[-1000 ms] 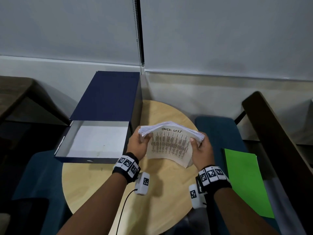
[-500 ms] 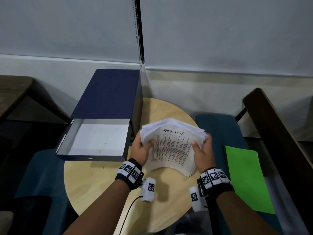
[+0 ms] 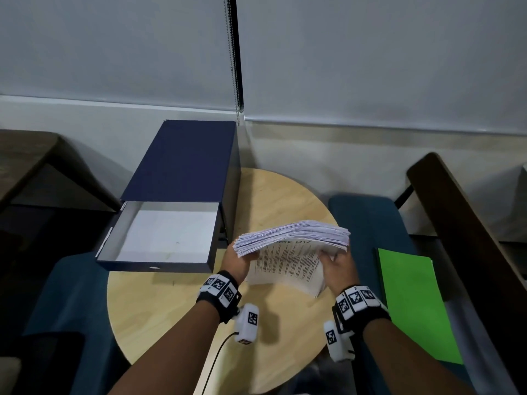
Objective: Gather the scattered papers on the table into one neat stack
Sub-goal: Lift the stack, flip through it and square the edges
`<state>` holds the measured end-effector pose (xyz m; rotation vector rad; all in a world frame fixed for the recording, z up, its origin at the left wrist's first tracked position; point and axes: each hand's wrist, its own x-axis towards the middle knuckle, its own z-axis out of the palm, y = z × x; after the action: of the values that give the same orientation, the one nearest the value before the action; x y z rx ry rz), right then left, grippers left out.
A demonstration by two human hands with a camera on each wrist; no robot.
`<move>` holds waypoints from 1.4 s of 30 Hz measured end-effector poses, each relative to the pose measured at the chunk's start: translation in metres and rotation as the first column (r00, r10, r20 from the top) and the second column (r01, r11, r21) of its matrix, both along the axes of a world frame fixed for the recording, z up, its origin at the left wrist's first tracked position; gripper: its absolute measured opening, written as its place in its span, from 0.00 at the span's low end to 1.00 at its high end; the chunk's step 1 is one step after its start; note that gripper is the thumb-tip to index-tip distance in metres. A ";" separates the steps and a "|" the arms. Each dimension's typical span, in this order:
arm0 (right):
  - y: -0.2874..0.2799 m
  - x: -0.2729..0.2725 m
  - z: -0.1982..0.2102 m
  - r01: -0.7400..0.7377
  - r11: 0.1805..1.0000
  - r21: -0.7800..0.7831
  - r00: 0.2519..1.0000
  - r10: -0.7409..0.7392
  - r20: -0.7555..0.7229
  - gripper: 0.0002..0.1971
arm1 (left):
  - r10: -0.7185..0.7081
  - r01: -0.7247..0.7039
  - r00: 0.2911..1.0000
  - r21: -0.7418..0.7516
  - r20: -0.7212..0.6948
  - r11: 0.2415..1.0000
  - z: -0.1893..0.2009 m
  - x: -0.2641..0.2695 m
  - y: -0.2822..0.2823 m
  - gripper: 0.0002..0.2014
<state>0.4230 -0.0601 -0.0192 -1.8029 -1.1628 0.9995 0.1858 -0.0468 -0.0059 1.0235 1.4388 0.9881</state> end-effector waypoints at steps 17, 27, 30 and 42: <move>-0.023 -0.006 0.049 0.118 0.913 0.390 0.940 0.024 -0.339 0.20 | 0.123 -0.190 0.962 0.277 0.243 0.942 0.042 0.013 -0.021 0.32; -0.010 -0.011 0.053 0.190 0.914 0.360 0.968 -0.113 -0.225 0.05 | 0.250 -0.277 0.960 0.282 0.129 0.918 0.042 0.015 -0.011 0.11; -0.011 -0.010 0.055 0.187 0.910 0.370 0.968 -0.108 -0.226 0.05 | 0.220 -0.256 0.963 0.285 0.153 0.924 0.042 0.014 -0.012 0.12; -0.010 -0.013 0.057 0.173 0.915 0.364 0.971 -0.095 -0.221 0.02 | 0.208 -0.255 0.959 0.263 0.195 0.930 0.043 0.009 -0.013 0.10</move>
<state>0.4103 -0.0700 0.0375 -1.4170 -1.0120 0.7881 0.1951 -0.0595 0.0373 0.9636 1.3242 1.4543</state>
